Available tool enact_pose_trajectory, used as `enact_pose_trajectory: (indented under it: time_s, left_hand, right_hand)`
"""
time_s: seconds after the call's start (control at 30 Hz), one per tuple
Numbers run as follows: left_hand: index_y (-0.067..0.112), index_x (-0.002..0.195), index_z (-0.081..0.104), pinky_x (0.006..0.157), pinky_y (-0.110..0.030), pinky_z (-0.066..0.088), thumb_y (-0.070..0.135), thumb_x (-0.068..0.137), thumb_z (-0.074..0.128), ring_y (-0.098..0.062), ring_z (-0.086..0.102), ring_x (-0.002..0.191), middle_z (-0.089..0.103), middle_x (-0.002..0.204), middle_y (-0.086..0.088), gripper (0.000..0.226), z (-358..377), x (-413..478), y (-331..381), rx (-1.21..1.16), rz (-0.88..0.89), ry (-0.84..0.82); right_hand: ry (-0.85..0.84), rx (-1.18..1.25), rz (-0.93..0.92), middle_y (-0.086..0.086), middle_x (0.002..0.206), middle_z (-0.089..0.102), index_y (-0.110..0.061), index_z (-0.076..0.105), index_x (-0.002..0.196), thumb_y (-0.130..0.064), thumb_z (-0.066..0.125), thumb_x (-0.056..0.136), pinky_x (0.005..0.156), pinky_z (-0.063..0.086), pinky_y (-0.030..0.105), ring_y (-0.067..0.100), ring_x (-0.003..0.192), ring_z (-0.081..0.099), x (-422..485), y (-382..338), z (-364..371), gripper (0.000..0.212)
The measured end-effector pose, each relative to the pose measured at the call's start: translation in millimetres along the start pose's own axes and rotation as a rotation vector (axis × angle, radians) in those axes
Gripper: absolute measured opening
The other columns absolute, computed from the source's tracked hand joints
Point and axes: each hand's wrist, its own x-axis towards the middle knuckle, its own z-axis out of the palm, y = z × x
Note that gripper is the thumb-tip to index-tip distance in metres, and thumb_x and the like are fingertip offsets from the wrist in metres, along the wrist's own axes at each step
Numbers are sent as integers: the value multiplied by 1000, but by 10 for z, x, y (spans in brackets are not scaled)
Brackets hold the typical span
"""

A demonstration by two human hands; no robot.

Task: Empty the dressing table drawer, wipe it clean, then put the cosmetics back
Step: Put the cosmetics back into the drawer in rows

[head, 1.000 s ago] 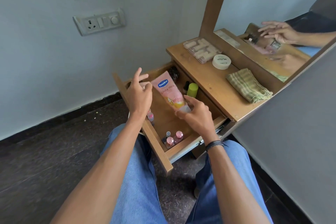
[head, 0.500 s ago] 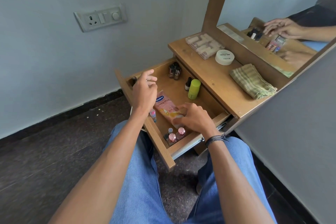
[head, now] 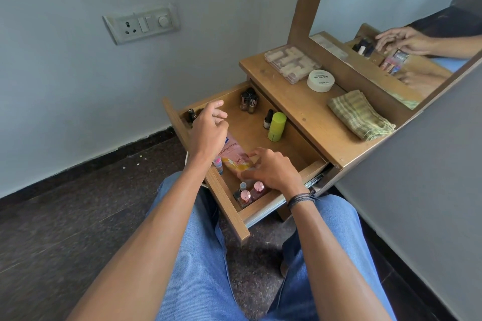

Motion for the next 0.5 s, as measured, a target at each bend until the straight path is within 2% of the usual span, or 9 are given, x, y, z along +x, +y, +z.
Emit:
enact_pose_trajectory:
  time_s: [0.2, 0.3, 0.4, 0.5]
  left_hand:
    - [22, 139, 55, 81, -28, 55, 8, 99, 56, 3, 58, 90, 63, 110, 17, 43, 0, -1, 15, 15, 8, -4]
    - [22, 139, 56, 71, -17, 49, 8, 99, 56, 5, 57, 87, 64, 112, 14, 42, -3, 1, 19, 18, 8, -3]
    - [23, 138, 55, 75, -22, 52, 9, 99, 56, 4, 57, 87, 62, 108, 17, 41, -3, -8, 31, 11, 12, -4]
    - [22, 138, 55, 80, -27, 54, 7, 99, 55, 0, 59, 93, 62, 110, 15, 42, -6, -12, 28, -21, 16, -8]
  right_hand:
    - [23, -33, 3, 1, 110, 74, -29, 60, 133, -59, 71, 88, 74, 53, 33, 20, 91, 69, 5, 25, 7, 55]
    - [69, -3, 63, 1, 113, 74, -32, 62, 131, -72, 65, 84, 86, 58, 41, 23, 98, 70, 15, 54, -14, 61]
    - [189, -8, 62, 1, 117, 73, -29, 65, 129, -70, 61, 87, 91, 58, 44, 24, 104, 70, -44, 73, -137, 59]
    - [401, 56, 6, -3, 109, 75, -27, 70, 122, -59, 62, 93, 79, 62, 39, 14, 89, 71, -105, 55, -381, 44]
